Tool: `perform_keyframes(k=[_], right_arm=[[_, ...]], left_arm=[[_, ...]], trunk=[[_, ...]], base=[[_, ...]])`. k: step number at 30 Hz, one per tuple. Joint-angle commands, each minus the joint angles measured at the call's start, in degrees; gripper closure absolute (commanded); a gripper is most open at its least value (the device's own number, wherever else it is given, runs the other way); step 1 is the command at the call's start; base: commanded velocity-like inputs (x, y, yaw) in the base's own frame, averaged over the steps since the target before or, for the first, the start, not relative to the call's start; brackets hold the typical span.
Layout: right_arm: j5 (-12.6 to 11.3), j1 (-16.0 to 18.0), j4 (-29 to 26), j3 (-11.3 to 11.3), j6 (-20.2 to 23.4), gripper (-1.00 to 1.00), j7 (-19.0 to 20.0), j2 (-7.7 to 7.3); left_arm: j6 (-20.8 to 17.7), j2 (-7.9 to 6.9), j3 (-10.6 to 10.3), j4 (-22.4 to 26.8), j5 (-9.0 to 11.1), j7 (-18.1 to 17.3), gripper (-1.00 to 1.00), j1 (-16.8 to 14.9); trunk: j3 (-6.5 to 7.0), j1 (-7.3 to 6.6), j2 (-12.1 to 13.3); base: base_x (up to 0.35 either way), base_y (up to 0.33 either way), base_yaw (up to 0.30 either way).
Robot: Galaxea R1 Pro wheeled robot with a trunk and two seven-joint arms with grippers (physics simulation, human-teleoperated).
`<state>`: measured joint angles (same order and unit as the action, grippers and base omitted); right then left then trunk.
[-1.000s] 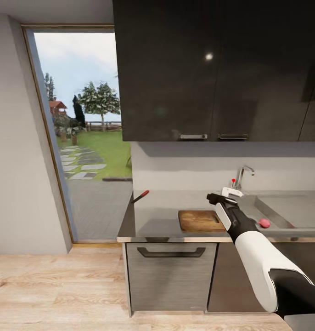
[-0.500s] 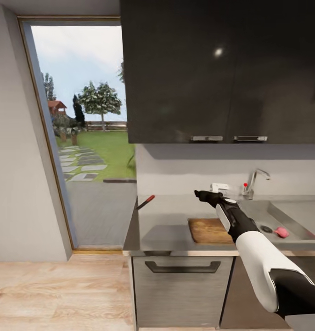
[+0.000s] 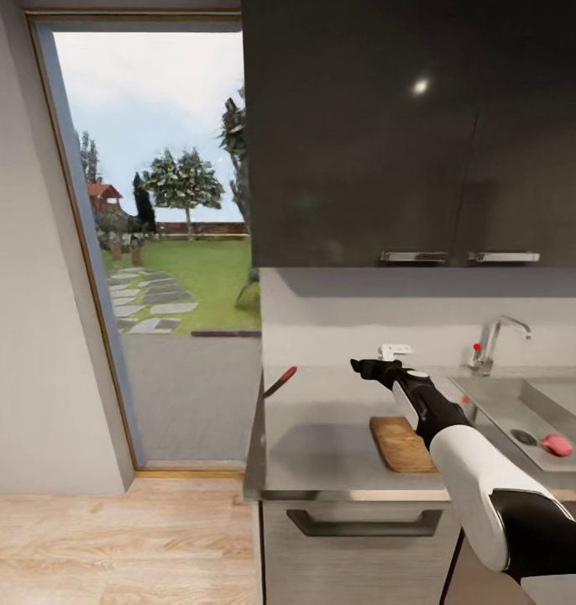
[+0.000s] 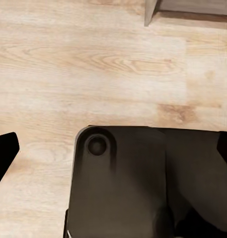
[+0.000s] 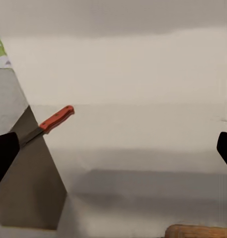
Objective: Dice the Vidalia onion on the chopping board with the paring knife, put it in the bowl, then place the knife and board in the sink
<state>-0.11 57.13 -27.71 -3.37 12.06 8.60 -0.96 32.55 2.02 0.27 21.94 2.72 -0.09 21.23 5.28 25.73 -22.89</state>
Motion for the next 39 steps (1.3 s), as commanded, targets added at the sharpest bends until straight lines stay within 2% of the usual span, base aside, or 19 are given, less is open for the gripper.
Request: perform_keyframes(k=[1, 13, 28, 36, 39], right_arm=[[0.2, 0.0, 0.0, -0.3, 0.3, -1.0, 0.3, 0.05], [0.6, 0.0, 0.0, -0.3, 0.5, -1.0, -0.1, 0.16], [0.5, 0.0, 0.2, -0.2, 0.8, -1.0, 0.2, 0.39], [0.5, 0.0, 0.2, -0.2, 0.8, -1.0, 0.3, 0.54], [0.5, 0.0, 0.3, -0.2, 0.8, -1.0, 0.2, 1.08]], left_arm=[[0.1, 0.01, 0.0, 0.1, 0.3, -0.1, -1.0, 0.0], [0.1, 0.0, 0.0, -0.1, 0.3, -0.1, -1.0, 0.0], [0.1, 0.0, 0.0, -0.2, 0.3, -0.1, -1.0, 0.0], [0.1, 0.0, 0.0, -0.2, 0.3, -0.1, -1.0, 0.0], [0.1, 0.0, 0.0, -0.2, 0.3, -0.1, -1.0, 0.0]], trunk=[[0.0, 0.05, 0.0], [0.23, 0.05, 0.0], [0.3, 0.05, 0.0], [-0.27, 0.05, 0.0], [-0.54, 0.05, 0.0]], base=[[0.268, 0.196, 0.0], [0.253, 0.189, -0.077], [0.034, 0.024, -0.025], [0.111, 0.043, 0.0], [0.224, 0.146, 0.0]])
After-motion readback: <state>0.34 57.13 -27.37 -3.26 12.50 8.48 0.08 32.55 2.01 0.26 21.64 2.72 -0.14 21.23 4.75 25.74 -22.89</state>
